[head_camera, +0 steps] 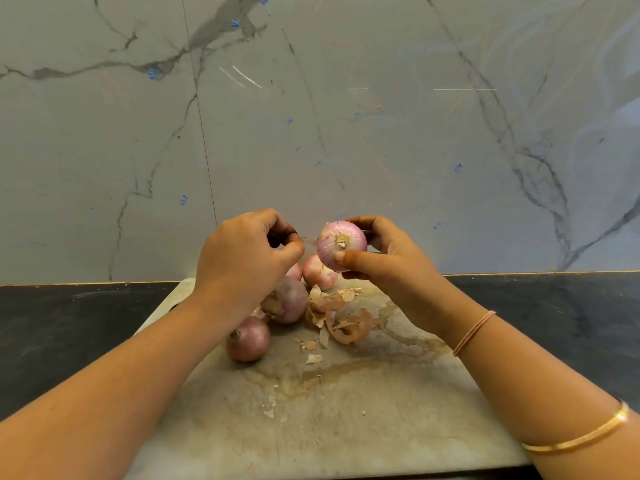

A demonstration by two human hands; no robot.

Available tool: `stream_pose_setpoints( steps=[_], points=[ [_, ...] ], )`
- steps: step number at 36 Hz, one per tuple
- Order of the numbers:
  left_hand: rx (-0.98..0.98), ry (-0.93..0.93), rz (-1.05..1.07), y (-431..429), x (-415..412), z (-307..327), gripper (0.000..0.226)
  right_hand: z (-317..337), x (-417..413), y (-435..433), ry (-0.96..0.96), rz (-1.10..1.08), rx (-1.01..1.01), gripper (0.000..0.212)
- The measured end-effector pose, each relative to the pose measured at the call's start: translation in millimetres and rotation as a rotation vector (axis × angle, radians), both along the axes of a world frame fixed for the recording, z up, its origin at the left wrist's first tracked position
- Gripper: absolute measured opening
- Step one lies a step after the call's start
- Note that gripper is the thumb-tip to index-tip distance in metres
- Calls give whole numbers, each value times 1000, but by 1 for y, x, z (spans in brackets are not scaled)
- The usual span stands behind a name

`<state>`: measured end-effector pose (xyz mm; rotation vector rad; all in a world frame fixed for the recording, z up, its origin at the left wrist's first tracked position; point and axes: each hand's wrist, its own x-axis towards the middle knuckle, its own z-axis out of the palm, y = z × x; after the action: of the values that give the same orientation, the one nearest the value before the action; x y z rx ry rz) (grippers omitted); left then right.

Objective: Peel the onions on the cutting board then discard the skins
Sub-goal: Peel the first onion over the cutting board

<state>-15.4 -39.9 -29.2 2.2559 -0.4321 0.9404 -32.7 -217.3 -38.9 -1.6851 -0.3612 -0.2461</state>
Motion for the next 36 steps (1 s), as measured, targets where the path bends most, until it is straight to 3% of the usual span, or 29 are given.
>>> stream_pose_setpoints(
  steps=[7,12,15,21,28,33,36],
  points=[
    [88,129,67,7,8,0,5,3,1,-2,91,108,151,31],
    [144,71,-347,6,8,-4,38,3,1,-3,91,84,125,42],
    [208,27,-439,3,8,-5,45,2,1,-3,80,57,48,39],
    [268,-24,-461,3,10,-6,38,2,0,-2,91,66,-36,35],
    [225,-87,-471,3,9,-5,20,3,-2,-2,141,57,20,39],
    [221,-107,-485,4,12,-6,29,2,-1,-3,155,53,21,62],
    [230,-87,-509,5,13,-6,38,2,-2,-3,164,67,31,65]
  ],
)
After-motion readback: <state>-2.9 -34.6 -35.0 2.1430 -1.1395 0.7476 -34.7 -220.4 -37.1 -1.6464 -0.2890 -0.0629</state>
